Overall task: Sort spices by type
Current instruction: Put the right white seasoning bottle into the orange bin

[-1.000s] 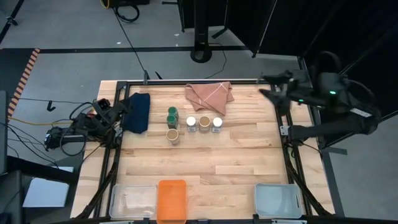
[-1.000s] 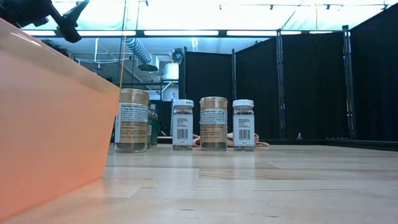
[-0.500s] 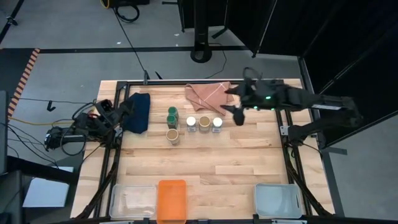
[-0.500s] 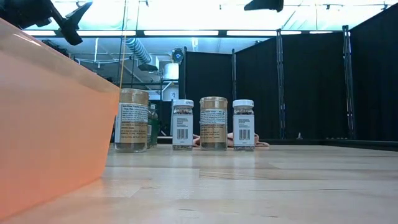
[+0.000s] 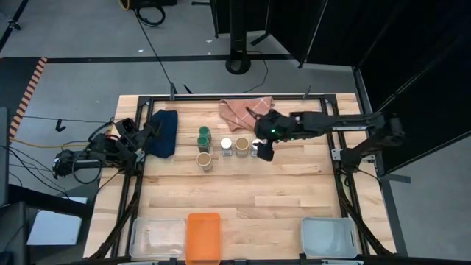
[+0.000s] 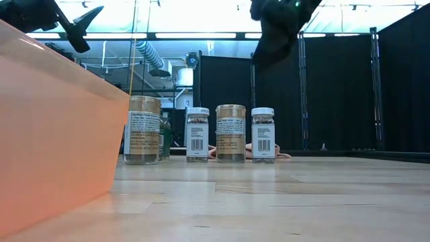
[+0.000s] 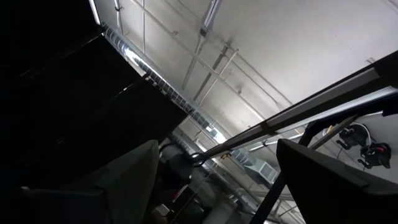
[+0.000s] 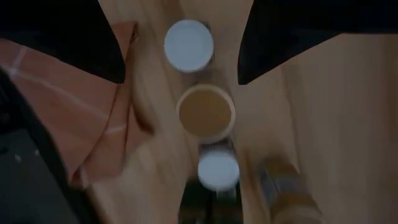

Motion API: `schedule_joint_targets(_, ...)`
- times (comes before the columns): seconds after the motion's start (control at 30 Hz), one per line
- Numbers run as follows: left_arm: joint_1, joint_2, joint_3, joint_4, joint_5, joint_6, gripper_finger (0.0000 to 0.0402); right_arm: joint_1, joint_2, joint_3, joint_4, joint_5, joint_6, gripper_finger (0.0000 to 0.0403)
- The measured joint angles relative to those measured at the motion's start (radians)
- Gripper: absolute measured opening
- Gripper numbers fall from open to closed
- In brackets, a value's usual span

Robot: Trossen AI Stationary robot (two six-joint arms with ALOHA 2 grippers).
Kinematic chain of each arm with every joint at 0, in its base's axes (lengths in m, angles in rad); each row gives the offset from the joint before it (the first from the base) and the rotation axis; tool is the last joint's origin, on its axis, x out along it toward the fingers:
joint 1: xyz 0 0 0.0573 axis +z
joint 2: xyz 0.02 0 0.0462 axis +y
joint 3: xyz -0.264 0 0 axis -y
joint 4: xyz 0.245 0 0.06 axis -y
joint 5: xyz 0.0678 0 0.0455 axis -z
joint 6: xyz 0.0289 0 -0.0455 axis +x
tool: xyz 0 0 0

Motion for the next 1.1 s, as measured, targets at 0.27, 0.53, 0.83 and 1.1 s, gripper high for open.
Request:
schedule_joint_targets(0.27, 0.000, 0.000, 0.000, -0.035, 0.000, -0.002, 0.0332, -0.001, 0.122, 0.000, -0.037, -0.001, -0.009, 0.0330)
schedule_joint_targets(0.53, 0.000, 0.000, 0.000, -0.037, 0.000, -0.003, 0.0332, -0.007, 0.206, 0.000, -0.042, -0.002, -0.033, 0.0334)
schedule_joint_targets(0.83, 0.000, 0.000, 0.000, -0.038, 0.000, -0.003, 0.0332, -0.025, 0.260, 0.000, -0.051, -0.003, -0.019, 0.0320)
schedule_joint_targets(1.1, 0.000, 0.000, 0.000, -0.040, -0.001, -0.003, 0.0332, -0.041, 0.259, 0.000, -0.061, -0.004, -0.016, 0.0234)
